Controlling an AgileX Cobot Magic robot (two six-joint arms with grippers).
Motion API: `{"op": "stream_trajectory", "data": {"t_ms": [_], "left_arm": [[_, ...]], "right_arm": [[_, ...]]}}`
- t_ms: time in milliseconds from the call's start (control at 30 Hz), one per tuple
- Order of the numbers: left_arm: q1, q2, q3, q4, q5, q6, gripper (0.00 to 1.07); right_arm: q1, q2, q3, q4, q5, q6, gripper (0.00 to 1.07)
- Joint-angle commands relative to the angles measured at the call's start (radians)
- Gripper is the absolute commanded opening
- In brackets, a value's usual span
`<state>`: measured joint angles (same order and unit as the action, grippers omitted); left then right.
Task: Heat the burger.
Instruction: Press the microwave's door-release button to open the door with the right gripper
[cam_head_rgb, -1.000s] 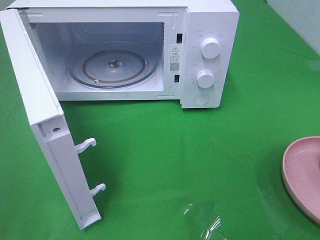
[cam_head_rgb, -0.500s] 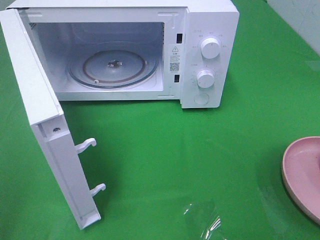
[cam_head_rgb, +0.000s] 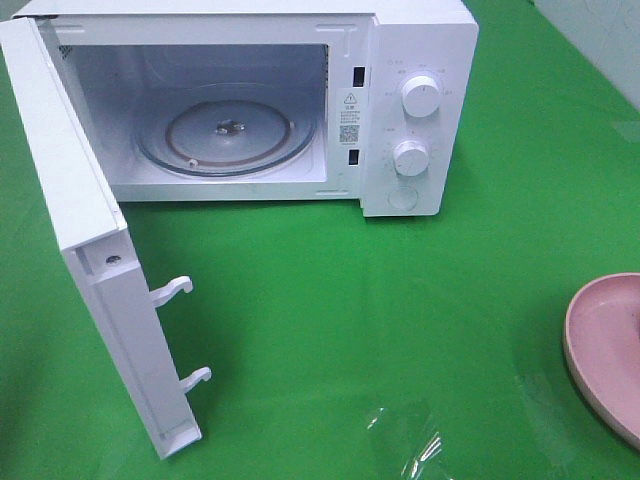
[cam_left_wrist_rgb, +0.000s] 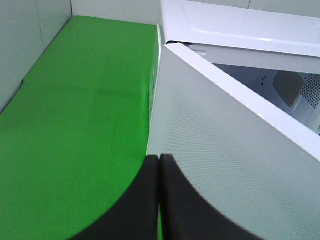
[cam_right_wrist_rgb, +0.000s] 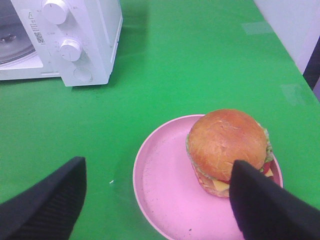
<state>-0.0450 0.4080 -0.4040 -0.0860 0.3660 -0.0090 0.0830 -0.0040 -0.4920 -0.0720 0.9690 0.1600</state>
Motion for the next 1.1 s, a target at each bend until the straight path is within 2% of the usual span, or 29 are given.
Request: {"op": "stream_trajectory", "data": {"t_ms": [33, 67, 100, 133, 333, 533, 567, 600, 700, 733, 767, 800, 833, 867, 933, 967, 1100], "left_arm": [[0.005, 0.048, 0.100, -0.007, -0.254, -0.006, 0.00], [0.005, 0.048, 0.100, -0.007, -0.254, -0.006, 0.00], [0.005, 0.072, 0.140, -0.007, -0.348, -0.006, 0.00], [0.005, 0.072, 0.140, -0.007, -0.348, -0.006, 0.00], [0.005, 0.208, 0.246, -0.007, -0.632, -0.006, 0.00], [0.005, 0.389, 0.267, 0.002, -0.839, -0.008, 0.00], [0.005, 0.463, 0.266, 0.012, -0.887, -0.021, 0.00], [0.005, 0.545, 0.259, 0.033, -0.933, -0.062, 0.00], [0.005, 0.577, 0.258, 0.052, -0.955, -0.076, 0.00], [0.005, 0.657, 0.256, 0.101, -1.017, -0.103, 0.00], [0.005, 0.657, 0.256, 0.101, -1.017, -0.103, 0.00], [0.002, 0.734, 0.248, 0.150, -1.050, -0.136, 0.00], [0.002, 0.734, 0.248, 0.150, -1.050, -0.136, 0.00], [-0.002, 0.798, 0.233, 0.205, -1.086, -0.172, 0.00], [-0.009, 0.830, 0.225, 0.235, -1.111, -0.192, 0.00], [-0.031, 0.883, 0.210, 0.274, -1.156, -0.220, 0.00], [-0.089, 0.963, 0.175, 0.265, -1.198, -0.222, 0.00]], "right_arm": [[-0.007, -0.026, 0.001, 0.004, -0.007, -0.009, 0.76], [-0.007, -0.026, 0.001, 0.004, -0.007, -0.009, 0.76], [-0.007, -0.026, 0.001, 0.004, -0.007, -0.009, 0.76], [-0.007, -0.026, 0.001, 0.004, -0.007, -0.009, 0.76], [-0.007, -0.026, 0.001, 0.004, -0.007, -0.010, 0.76], [-0.007, -0.026, 0.001, 0.004, -0.007, -0.010, 0.76], [-0.007, -0.026, 0.001, 0.004, -0.007, -0.010, 0.76], [-0.007, -0.026, 0.001, 0.004, -0.007, -0.010, 0.76], [-0.007, -0.026, 0.001, 0.004, -0.007, -0.010, 0.76], [-0.007, -0.026, 0.001, 0.004, -0.007, -0.010, 0.76], [-0.007, -0.026, 0.001, 0.004, -0.007, -0.010, 0.76], [-0.007, -0.026, 0.001, 0.004, -0.007, -0.010, 0.76], [-0.007, -0.026, 0.001, 0.004, -0.007, -0.010, 0.76], [-0.007, -0.026, 0.001, 0.004, -0.007, -0.010, 0.76], [-0.007, -0.026, 0.001, 0.004, -0.007, -0.010, 0.76], [-0.007, -0.026, 0.000, 0.004, -0.007, -0.010, 0.76], [-0.007, -0.026, 0.000, 0.004, -0.007, -0.010, 0.76]]}}
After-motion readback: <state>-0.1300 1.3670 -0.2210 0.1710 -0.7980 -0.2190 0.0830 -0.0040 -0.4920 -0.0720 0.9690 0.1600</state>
